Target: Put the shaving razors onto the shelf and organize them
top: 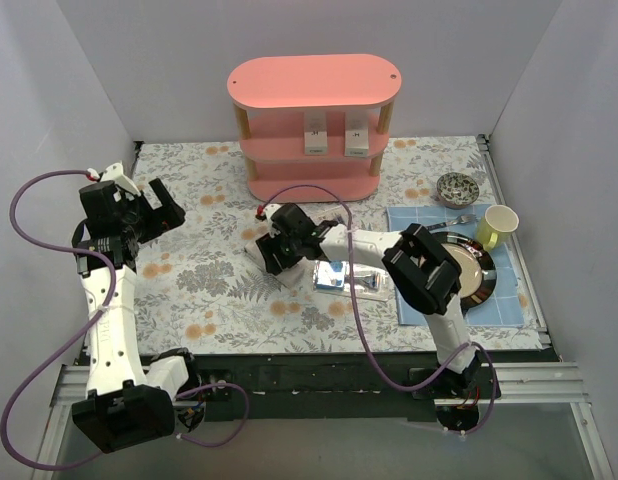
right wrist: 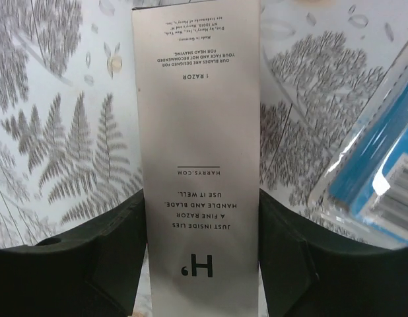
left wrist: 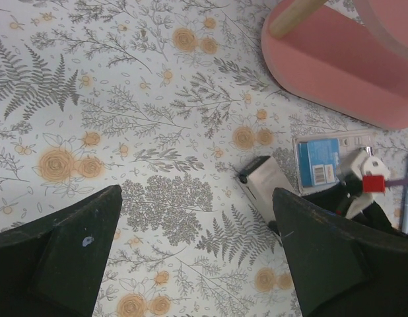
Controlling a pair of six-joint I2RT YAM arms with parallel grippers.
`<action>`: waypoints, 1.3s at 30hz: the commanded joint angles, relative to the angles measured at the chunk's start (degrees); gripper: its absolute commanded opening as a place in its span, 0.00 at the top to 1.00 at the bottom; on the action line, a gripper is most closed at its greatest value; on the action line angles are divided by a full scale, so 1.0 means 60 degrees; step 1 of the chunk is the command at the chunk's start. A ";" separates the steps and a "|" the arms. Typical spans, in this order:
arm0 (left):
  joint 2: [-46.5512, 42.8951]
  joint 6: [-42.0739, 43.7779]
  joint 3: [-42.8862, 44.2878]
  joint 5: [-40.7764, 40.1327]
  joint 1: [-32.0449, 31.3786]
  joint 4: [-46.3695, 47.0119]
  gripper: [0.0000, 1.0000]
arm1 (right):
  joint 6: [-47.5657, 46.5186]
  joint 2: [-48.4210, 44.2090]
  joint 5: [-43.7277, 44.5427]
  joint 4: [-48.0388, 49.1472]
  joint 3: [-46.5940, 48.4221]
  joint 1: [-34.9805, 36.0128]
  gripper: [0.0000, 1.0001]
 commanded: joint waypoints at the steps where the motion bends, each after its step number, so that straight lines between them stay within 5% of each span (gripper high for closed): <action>1: -0.0156 -0.0146 0.0279 0.0872 0.0026 -0.0053 0.02 | 0.2984 0.0965 0.0595 -0.0793 0.1461 0.0078 0.34; 6: -0.0170 0.0425 0.0294 0.1225 0.0026 -0.0259 0.02 | 0.5202 0.2210 0.0564 -0.0840 0.3688 0.0283 0.30; 8: -0.0112 0.0382 0.0162 0.0861 0.0026 -0.0273 0.02 | 0.6531 0.2503 0.1104 -0.1322 0.4288 0.0399 0.17; 9: -0.0068 0.0396 0.0103 0.0641 0.0041 -0.0259 0.02 | 0.6597 0.2519 0.1093 -0.1251 0.4610 0.0415 0.02; 10: -0.0010 0.0396 -0.0071 0.0566 0.0041 -0.0244 0.02 | 0.6540 0.2490 0.0905 -0.1076 0.4672 0.0429 0.02; 19: 0.0546 0.0367 -0.1200 0.1401 -0.0105 0.0238 0.02 | 0.3746 -0.1223 -0.1219 -0.0166 0.1998 -0.0857 0.02; 29: 0.1265 0.0221 -0.2328 0.0377 -0.2079 0.1073 0.02 | 0.1169 -0.5710 -0.2539 -0.0854 -0.1491 -0.2749 0.01; 32: 0.1411 -0.0012 -0.2563 0.0157 -0.3136 0.1571 0.02 | -0.0249 -0.6737 -0.2569 -0.0460 -0.2078 -0.2735 0.01; 39: 0.2582 -0.0568 -0.2520 -0.1088 -0.4571 0.2406 0.02 | -0.1966 -0.7909 -0.0153 -0.1192 -0.2824 -0.2851 0.01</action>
